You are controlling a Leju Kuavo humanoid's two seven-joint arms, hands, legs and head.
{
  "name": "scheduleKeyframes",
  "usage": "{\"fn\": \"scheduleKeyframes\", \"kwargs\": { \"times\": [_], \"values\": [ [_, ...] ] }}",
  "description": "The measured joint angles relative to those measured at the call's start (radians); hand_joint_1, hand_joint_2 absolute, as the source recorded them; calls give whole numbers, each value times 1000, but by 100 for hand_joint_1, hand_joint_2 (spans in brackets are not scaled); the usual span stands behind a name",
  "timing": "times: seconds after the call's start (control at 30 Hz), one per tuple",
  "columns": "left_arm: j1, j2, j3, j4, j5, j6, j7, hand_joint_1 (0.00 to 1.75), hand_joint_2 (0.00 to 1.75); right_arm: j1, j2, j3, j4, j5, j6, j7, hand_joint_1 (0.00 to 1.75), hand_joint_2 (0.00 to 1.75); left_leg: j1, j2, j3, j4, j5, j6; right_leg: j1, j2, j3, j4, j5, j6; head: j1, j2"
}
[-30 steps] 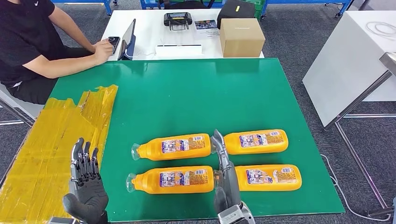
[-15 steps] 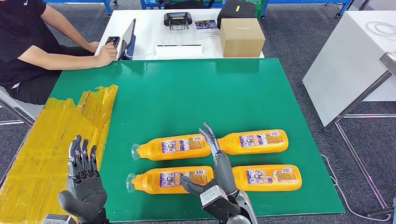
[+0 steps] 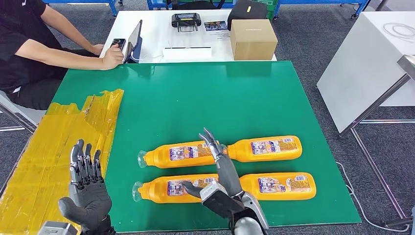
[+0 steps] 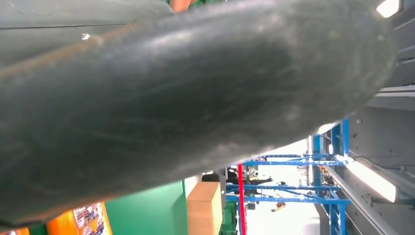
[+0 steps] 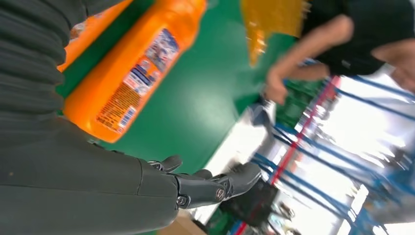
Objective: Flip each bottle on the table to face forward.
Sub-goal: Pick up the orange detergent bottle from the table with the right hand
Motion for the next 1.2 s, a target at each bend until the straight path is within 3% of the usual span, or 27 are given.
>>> {"fn": "scheduleKeyframes", "kwargs": {
  "times": [0.27,0.47,0.8,1.03,1.2],
  "values": [
    [-31,-5,-11,41,10,-13,0,0,0,-74,-23,91,159,93,81,107,0,175,0,0,0,0,0,0,0,0,0,0,0,0,0,0],
    [-45,-5,-14,71,11,-6,0,0,0,-125,-41,229,289,136,101,165,0,175,0,0,-1,0,0,0,0,0,-1,0,0,0,0,0],
    [-43,-5,-9,79,9,-8,0,0,0,-196,-66,366,374,168,119,192,0,175,0,0,0,0,0,0,0,0,0,0,0,0,0,0],
    [-17,-14,6,66,2,-4,0,0,0,-209,-93,448,379,382,41,345,0,175,0,0,0,0,0,0,0,0,0,0,0,0,0,0],
    [-3,-20,16,56,0,-4,0,0,0,-211,-104,473,379,403,33,361,0,175,0,0,0,0,0,0,0,0,0,0,0,0,0,0]
  ]
}}
